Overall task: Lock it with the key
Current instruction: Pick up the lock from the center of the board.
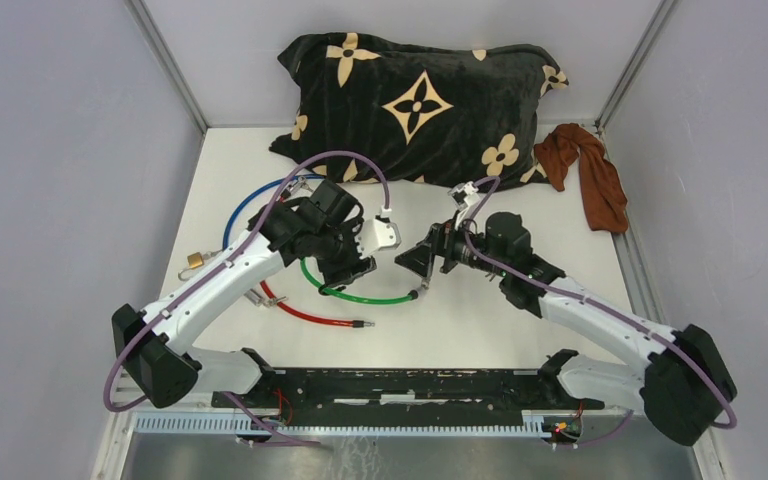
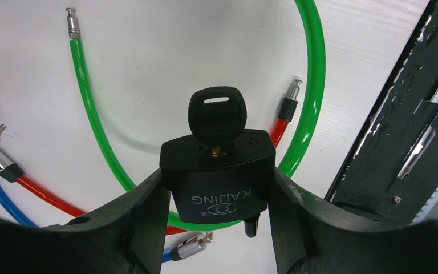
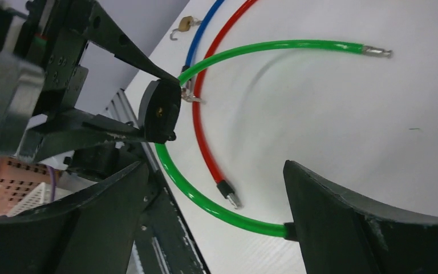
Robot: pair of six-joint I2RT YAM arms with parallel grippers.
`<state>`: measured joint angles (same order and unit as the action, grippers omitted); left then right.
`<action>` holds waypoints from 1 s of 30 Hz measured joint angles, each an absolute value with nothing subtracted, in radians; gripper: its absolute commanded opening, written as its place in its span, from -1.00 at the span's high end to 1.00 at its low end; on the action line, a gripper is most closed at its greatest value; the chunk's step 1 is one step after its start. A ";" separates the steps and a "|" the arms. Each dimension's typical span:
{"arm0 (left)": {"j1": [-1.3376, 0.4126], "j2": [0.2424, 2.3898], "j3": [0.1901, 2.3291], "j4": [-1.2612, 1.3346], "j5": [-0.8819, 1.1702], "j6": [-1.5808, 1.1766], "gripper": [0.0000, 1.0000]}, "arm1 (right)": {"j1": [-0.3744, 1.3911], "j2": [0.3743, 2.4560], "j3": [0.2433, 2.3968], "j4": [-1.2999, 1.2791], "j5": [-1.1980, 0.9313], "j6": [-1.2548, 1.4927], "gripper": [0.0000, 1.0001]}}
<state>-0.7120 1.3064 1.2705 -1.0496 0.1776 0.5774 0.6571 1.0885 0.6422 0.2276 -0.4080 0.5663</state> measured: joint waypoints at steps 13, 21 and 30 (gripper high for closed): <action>-0.789 1.300 1.257 -1.054 0.101 0.638 0.96 | 0.817 1.460 0.675 0.596 -0.516 0.912 -0.68; -0.789 1.293 1.243 -1.095 0.068 0.655 0.96 | 0.838 1.581 0.712 0.718 -0.566 0.999 -0.44; -0.789 1.284 1.243 -1.121 0.056 0.662 0.96 | 0.842 1.659 0.717 0.841 -0.598 1.102 -0.55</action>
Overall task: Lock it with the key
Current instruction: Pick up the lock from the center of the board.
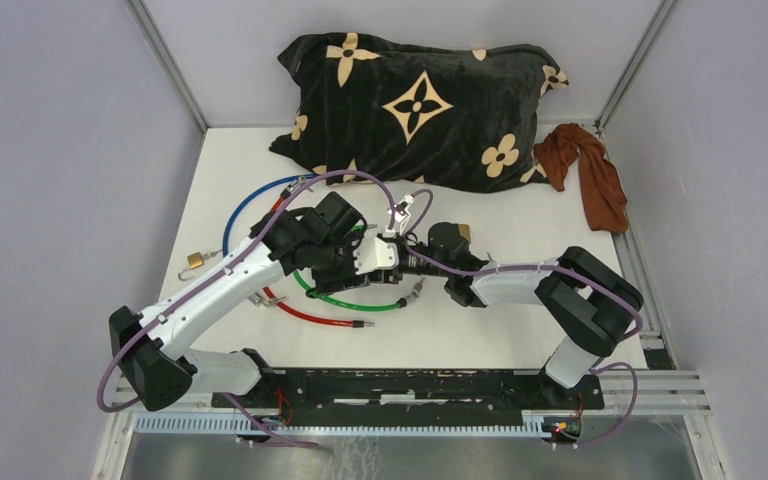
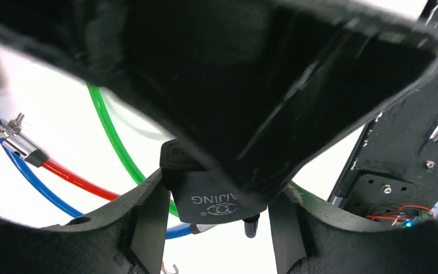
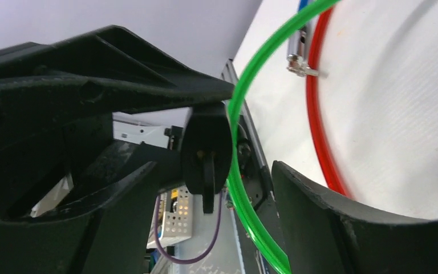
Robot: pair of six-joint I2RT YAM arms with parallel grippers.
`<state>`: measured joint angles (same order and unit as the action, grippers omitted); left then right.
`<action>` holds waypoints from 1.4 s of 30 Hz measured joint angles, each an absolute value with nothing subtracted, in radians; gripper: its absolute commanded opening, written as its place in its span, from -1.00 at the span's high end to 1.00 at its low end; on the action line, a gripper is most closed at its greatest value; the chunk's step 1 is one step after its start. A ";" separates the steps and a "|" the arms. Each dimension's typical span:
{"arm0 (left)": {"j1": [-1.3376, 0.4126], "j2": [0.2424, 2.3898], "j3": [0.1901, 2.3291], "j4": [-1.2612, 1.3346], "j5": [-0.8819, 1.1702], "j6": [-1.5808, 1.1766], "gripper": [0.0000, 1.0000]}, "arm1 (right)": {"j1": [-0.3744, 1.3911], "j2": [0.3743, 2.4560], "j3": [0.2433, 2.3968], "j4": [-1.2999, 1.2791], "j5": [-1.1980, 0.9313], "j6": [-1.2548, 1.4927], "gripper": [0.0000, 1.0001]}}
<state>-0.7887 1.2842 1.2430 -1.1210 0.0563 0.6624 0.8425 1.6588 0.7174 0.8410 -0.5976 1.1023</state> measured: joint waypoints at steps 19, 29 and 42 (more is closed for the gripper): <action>-0.803 1.265 1.222 -1.037 0.118 0.648 0.96 | 0.862 1.602 0.614 1.012 -0.486 1.256 -0.36; -0.802 1.270 1.244 -1.045 0.131 0.645 0.96 | 0.863 1.668 0.661 1.003 -0.499 1.263 0.83; -0.797 1.249 1.235 -1.018 0.094 0.621 -0.99 | 0.861 1.652 0.649 0.971 -0.499 1.256 1.00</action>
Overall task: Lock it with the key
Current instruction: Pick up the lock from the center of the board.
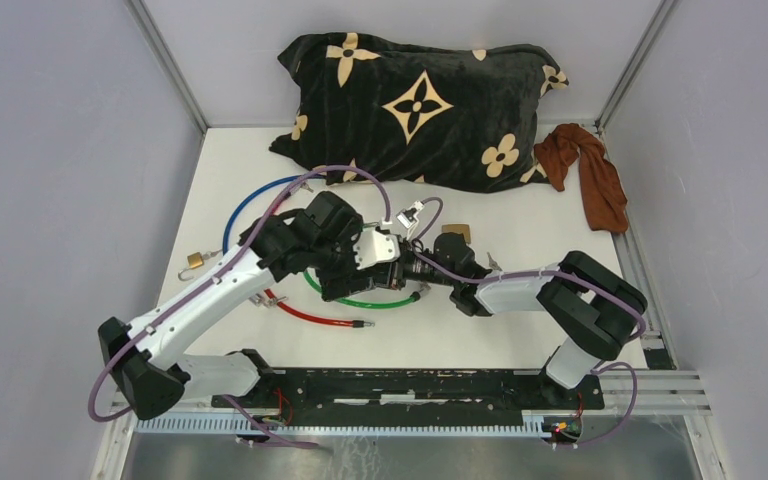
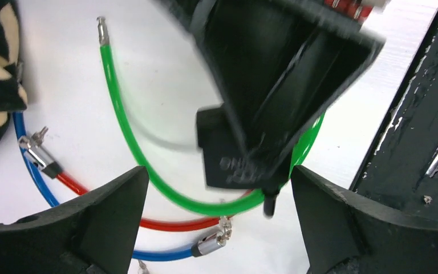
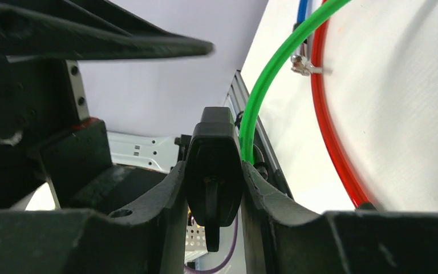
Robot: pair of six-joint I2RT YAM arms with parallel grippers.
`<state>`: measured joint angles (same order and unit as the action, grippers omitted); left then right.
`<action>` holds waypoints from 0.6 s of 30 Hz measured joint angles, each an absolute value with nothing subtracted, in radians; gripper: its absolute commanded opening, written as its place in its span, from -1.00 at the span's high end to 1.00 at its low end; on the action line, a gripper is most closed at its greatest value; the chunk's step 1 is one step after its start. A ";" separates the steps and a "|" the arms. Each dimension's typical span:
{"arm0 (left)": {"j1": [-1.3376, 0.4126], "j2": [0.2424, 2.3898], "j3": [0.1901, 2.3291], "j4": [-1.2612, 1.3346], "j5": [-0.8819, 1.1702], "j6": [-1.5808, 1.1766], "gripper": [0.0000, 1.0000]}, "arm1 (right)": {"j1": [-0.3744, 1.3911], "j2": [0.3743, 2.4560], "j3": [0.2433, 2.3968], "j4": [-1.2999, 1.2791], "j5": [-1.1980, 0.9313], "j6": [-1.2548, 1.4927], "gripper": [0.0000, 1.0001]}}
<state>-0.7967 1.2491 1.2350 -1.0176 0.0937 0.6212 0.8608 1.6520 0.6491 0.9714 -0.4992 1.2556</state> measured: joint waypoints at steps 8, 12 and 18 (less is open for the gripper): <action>-0.592 1.071 1.208 -1.068 0.188 0.621 -0.51 | 0.841 1.631 0.598 0.959 -0.496 1.270 1.00; -0.546 0.944 1.064 -1.049 0.300 0.611 -0.73 | 0.838 1.618 0.598 0.968 -0.493 1.278 1.00; -0.545 0.836 0.859 -0.958 0.399 0.601 -0.70 | 0.837 1.563 0.598 0.972 -0.491 1.278 1.00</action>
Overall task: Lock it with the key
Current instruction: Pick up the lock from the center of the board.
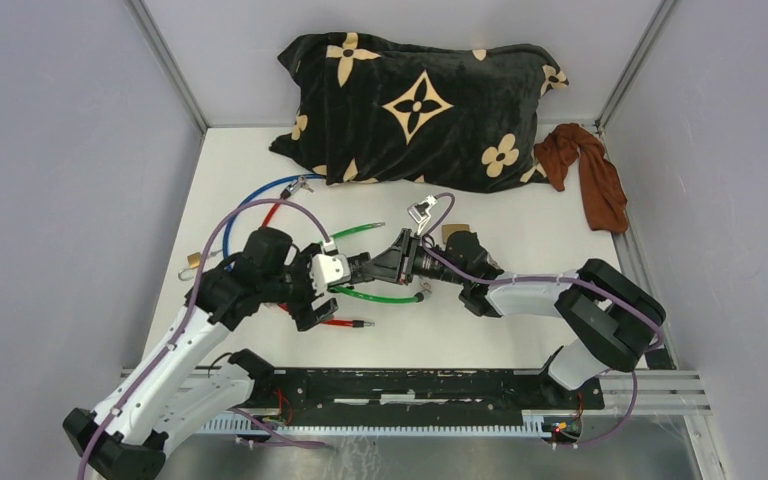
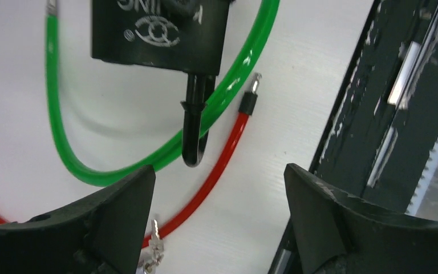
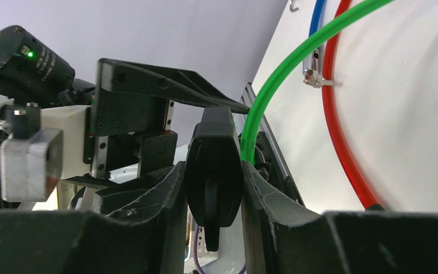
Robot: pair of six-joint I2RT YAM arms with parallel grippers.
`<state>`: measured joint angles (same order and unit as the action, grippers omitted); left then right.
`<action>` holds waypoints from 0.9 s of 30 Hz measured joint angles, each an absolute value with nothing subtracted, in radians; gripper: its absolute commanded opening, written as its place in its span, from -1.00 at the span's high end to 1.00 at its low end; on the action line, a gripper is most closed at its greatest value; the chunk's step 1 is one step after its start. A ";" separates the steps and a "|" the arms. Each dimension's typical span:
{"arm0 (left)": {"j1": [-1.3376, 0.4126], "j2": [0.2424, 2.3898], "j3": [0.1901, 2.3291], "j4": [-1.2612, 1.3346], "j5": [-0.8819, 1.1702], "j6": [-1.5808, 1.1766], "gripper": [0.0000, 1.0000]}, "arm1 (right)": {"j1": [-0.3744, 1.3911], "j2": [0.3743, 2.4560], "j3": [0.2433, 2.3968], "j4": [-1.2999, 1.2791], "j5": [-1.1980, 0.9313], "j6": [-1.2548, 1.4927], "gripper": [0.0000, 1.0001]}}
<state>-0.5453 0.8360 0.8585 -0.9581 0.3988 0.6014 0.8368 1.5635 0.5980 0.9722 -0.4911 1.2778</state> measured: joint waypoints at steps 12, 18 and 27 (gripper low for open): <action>-0.545 0.823 0.821 -0.688 0.466 0.516 -0.05 | 0.838 1.553 0.598 0.978 -0.492 1.278 1.00; -0.547 0.833 0.802 -0.674 0.483 0.513 0.97 | 0.836 1.551 0.598 0.976 -0.480 1.269 0.90; -0.551 0.838 0.818 -0.720 0.430 0.460 0.97 | 0.838 1.464 0.627 0.803 -0.564 0.913 -0.46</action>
<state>-0.5510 0.8375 0.8181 -0.7197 0.4301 0.4603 0.8375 1.4639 0.6273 0.8028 -0.5640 0.9134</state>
